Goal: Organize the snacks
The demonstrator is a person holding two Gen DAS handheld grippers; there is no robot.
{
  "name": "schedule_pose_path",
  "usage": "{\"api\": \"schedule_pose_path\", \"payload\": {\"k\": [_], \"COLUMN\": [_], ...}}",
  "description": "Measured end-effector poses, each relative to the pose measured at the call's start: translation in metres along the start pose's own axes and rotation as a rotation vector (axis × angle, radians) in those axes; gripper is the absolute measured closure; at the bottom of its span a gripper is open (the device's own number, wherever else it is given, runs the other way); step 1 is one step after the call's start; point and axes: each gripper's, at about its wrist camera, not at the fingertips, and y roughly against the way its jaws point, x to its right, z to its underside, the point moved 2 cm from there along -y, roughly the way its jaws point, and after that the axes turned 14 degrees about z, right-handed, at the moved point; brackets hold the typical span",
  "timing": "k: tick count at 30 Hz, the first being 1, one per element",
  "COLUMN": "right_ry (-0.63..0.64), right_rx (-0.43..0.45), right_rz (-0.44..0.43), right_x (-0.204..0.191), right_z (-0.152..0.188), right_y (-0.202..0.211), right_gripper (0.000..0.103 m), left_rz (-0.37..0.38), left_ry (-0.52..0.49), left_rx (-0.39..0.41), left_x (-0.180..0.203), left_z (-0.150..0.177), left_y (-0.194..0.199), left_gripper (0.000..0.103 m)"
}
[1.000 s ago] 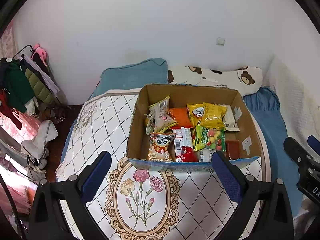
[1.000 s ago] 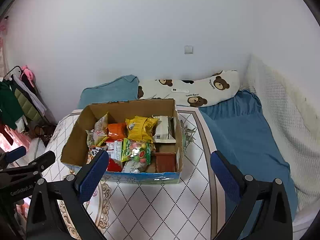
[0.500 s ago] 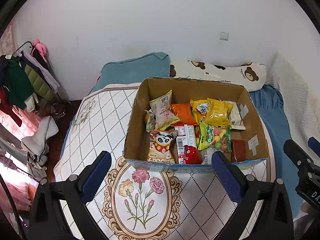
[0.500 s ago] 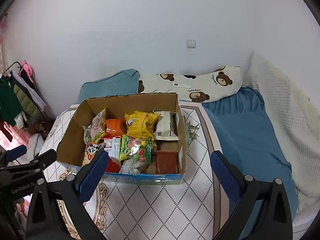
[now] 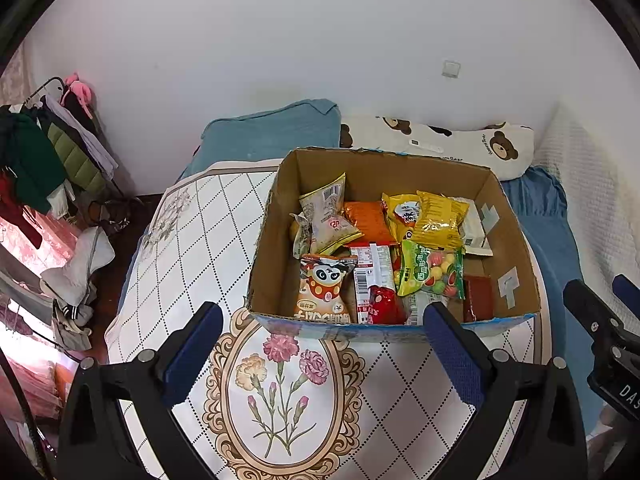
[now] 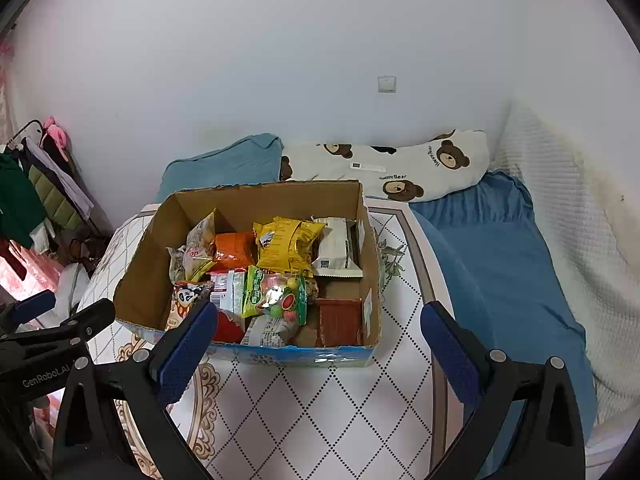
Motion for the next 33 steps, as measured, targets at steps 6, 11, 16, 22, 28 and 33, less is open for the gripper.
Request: {"api": "schedule_pose_path", "payload": {"k": [6, 11, 16, 22, 28, 33], "right_ry": [0.003, 0.002, 0.002, 0.001, 0.003, 0.006], "right_rx": [-0.004, -0.015, -0.013, -0.002, -0.004, -0.009], "right_rz": [0.005, 0.003, 0.004, 0.006, 0.005, 0.003], "right_x": [-0.0002, 0.0002, 0.0012, 0.0016, 0.0021, 0.0025], "right_z": [0.0034, 0.0071, 0.0076, 0.0067, 0.0061, 0.0057], "right_y": [-0.0003, -0.002, -0.0006, 0.0027, 0.004, 0.0055], "right_gripper": [0.0, 0.0, 0.0, 0.0, 0.0, 0.0], "left_rz": [0.005, 0.007, 0.006, 0.008, 0.011, 0.012], "left_ry": [-0.006, -0.009, -0.012, -0.013, -0.018, -0.022], "left_rx": [-0.003, -0.012, -0.011, -0.003, -0.002, -0.005], "left_x": [0.003, 0.0043, 0.0053, 0.0063, 0.0069, 0.0077], "left_z": [0.0029, 0.0052, 0.0061, 0.0058, 0.0048, 0.0051], "left_y": [0.0011, -0.0002, 0.0007, 0.0041, 0.0059, 0.0072], "left_gripper": [0.001, 0.0, 0.001, 0.001, 0.001, 0.001]}}
